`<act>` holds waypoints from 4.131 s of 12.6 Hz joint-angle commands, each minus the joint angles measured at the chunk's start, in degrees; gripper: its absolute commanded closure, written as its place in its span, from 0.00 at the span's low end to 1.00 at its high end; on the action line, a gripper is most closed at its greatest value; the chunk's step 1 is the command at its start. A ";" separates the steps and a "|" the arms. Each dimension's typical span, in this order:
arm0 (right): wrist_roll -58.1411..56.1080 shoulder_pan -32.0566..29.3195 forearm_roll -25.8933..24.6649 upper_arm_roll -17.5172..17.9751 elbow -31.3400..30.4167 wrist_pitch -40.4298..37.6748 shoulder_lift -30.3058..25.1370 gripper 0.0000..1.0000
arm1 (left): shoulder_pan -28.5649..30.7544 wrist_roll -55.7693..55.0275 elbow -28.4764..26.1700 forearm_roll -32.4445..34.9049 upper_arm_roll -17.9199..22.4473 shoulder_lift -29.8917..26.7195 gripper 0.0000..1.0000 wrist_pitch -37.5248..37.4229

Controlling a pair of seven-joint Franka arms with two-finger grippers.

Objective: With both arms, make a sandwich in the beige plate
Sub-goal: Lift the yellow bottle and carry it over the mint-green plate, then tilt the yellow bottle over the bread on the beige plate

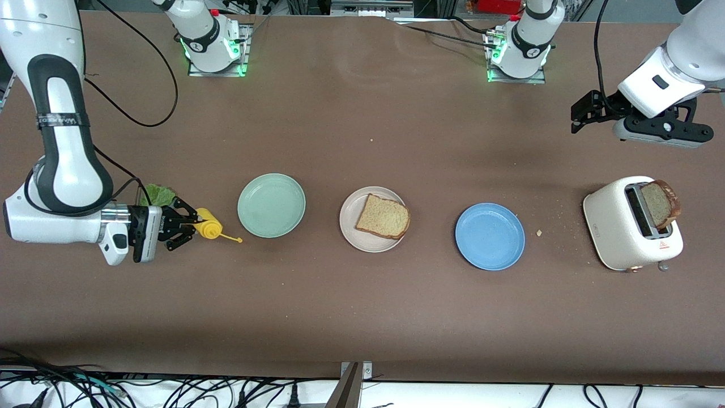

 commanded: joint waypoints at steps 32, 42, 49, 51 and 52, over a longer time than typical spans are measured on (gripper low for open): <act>59.89 38.13 -53.19 -0.04 -0.28 6.88 -5.23 0.89 | 0.44 0.47 0.62 -1.12 0.09 0.08 0.00 -0.04; 60.33 48.15 -66.99 -0.13 2.79 6.53 0.83 0.88 | 0.09 0.47 1.32 -0.95 0.00 0.60 0.00 0.14; 60.33 51.49 -72.89 -0.30 3.32 6.18 3.82 0.88 | 0.36 0.56 1.41 -0.77 0.00 0.69 0.00 0.14; 60.33 51.84 -73.77 -0.30 3.41 5.74 4.18 0.88 | 0.36 0.56 1.41 -0.77 0.00 0.69 0.00 0.14; 60.33 51.85 -73.77 -0.30 3.58 5.74 4.09 0.88 | 0.44 0.56 1.41 -0.77 0.00 0.69 0.00 0.23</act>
